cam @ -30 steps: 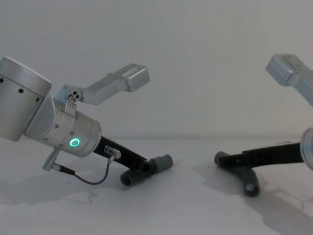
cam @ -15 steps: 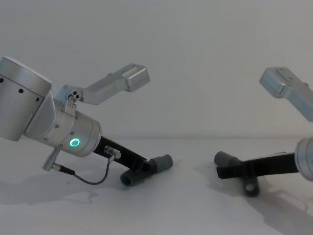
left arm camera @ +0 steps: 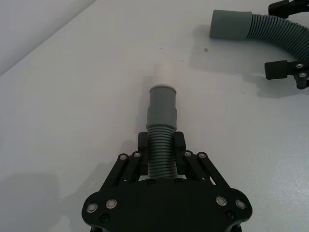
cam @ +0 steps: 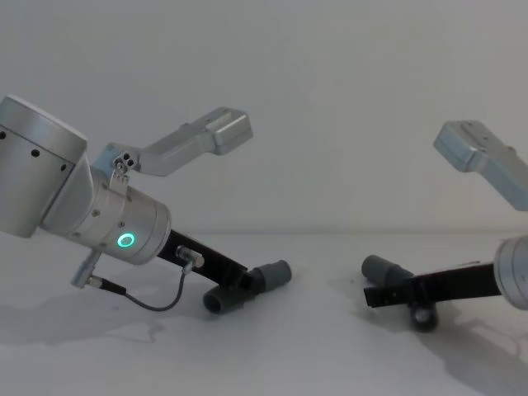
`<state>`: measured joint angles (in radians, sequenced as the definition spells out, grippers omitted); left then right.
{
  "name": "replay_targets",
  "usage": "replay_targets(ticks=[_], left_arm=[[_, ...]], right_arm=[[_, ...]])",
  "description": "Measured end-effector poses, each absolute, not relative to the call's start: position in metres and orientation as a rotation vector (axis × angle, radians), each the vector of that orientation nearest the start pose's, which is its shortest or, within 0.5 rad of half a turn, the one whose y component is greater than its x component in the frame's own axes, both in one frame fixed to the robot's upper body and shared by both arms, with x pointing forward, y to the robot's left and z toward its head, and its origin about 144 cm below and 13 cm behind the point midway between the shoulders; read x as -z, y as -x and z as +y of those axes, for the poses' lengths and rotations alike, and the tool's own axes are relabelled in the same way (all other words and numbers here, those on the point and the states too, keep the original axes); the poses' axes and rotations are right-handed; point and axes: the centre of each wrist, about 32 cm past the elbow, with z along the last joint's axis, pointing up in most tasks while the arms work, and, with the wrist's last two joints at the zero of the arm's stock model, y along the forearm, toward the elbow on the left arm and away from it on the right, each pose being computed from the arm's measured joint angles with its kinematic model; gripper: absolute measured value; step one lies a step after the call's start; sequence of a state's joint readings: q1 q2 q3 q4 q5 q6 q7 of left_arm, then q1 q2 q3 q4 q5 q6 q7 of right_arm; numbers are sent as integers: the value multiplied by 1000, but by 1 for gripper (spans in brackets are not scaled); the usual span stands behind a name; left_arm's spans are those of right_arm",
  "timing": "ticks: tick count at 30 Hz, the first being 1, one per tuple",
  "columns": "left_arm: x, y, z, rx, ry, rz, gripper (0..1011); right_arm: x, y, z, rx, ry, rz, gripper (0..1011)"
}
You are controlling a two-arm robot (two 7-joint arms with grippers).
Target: Use both hands to pick up one end of the pipe from the table, align the ends, and insert them.
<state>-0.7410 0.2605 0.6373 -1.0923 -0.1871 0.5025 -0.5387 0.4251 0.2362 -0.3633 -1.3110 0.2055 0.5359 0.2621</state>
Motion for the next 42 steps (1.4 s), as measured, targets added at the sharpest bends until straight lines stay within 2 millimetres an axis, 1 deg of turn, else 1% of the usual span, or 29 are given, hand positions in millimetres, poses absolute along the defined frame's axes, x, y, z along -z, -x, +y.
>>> replay_targets(ticks=[18, 20, 21, 24, 25, 26, 27, 29, 30, 31, 32, 33, 34, 36, 38, 39, 42], left_arm=[[-1244, -622, 178, -721, -598, 80, 298], [-1244, -622, 178, -721, -598, 80, 298], [-1244, -622, 178, -721, -598, 80, 298], [-1244, -622, 178, -721, -598, 80, 298], [-1244, -622, 178, -721, -598, 80, 298], [-1244, -622, 178, -721, -598, 80, 298], [-1244, -622, 178, -721, -598, 80, 298], [-1244, -622, 178, -721, -598, 80, 298], [-1244, -622, 178, -721, -598, 80, 298], [-1244, -622, 178, -721, -598, 80, 298], [-1244, -622, 178, -721, -598, 80, 298], [-1244, -622, 178, -721, -598, 80, 298], [-1244, -622, 178, -721, -598, 80, 298], [-1244, -622, 178, -721, -598, 80, 298], [-1244, -622, 178, -721, -598, 80, 298], [-1244, -622, 178, -721, -598, 80, 298], [-1244, -622, 178, -721, -598, 80, 298]], right_arm=[[-1196, -564, -209, 1053, 455, 238, 1001], [-1195, -564, -208, 1052, 455, 238, 969], [-1195, -564, -208, 1052, 455, 238, 969], [-1195, -564, -208, 1052, 456, 238, 891], [-1195, -564, -208, 1052, 456, 238, 891], [-1195, -564, -208, 1052, 456, 238, 841], [-1195, -564, -208, 1052, 456, 238, 825], [-1195, -564, -208, 1052, 456, 238, 753], [-1195, -564, -208, 1052, 456, 238, 738], [-1195, -564, -208, 1052, 456, 238, 696], [-1195, -564, -208, 1052, 456, 238, 685], [-1195, -564, -208, 1052, 456, 238, 637], [-1195, -564, -208, 1052, 456, 238, 618], [-1195, -564, -208, 1052, 456, 238, 540], [-1195, -564, -208, 1052, 456, 239, 483], [-1195, -564, -208, 1052, 456, 239, 436], [-1195, -564, -208, 1052, 456, 239, 354]])
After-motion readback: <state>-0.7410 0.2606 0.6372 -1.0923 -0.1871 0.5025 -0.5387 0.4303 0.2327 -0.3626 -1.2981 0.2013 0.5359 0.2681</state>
